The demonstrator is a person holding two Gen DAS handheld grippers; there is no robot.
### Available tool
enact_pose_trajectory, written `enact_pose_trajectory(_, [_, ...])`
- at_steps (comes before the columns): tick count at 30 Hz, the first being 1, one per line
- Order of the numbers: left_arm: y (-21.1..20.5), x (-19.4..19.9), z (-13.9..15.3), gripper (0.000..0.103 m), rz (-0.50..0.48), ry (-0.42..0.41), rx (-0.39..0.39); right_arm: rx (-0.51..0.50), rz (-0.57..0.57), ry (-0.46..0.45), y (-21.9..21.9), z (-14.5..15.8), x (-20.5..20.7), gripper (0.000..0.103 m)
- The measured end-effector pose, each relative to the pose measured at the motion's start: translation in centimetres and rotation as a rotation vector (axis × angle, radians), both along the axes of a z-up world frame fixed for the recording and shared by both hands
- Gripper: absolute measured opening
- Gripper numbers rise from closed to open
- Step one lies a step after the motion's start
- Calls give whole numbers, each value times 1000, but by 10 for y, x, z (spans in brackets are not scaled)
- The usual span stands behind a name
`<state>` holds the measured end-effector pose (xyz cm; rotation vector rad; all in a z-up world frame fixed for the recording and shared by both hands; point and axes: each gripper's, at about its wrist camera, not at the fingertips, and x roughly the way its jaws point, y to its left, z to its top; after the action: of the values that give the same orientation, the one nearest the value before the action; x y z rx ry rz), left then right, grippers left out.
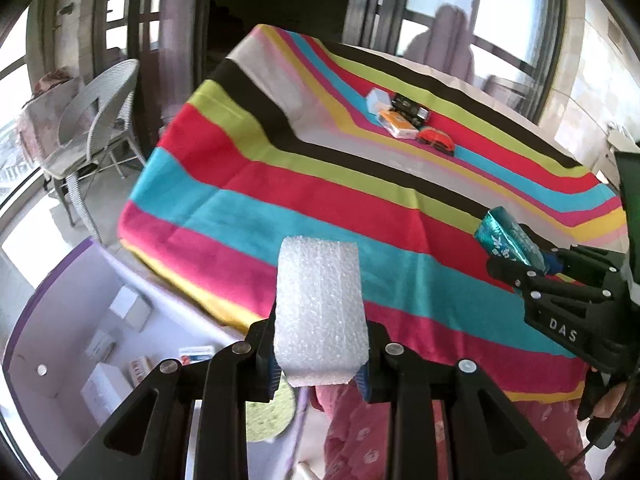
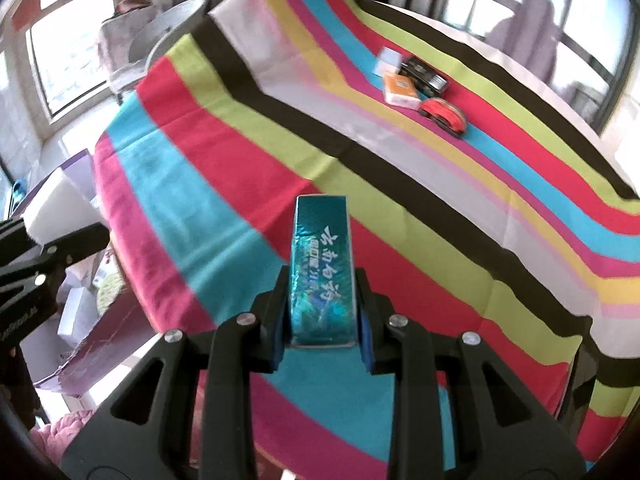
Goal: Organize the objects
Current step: 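Carry the foam block and teal box over the purple-rimmed bin, then open both tools to drop the foam block and teal box into the bin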
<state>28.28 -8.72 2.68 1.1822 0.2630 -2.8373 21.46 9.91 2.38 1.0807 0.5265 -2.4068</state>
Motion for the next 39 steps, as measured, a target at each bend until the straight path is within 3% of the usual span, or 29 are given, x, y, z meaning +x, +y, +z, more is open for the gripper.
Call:
enact_pose_trajectory(10, [-53, 43, 0, 30, 115, 31, 18, 46, 151, 28, -59, 6, 43, 33])
enact_pose_trajectory(23, [-114, 85, -22, 30, 254, 5, 51, 110, 352, 42, -121, -3, 90, 33])
enact_pose_trajectory(39, [-155, 97, -39, 30, 403, -72, 9, 69, 558, -24, -167, -21, 124, 33])
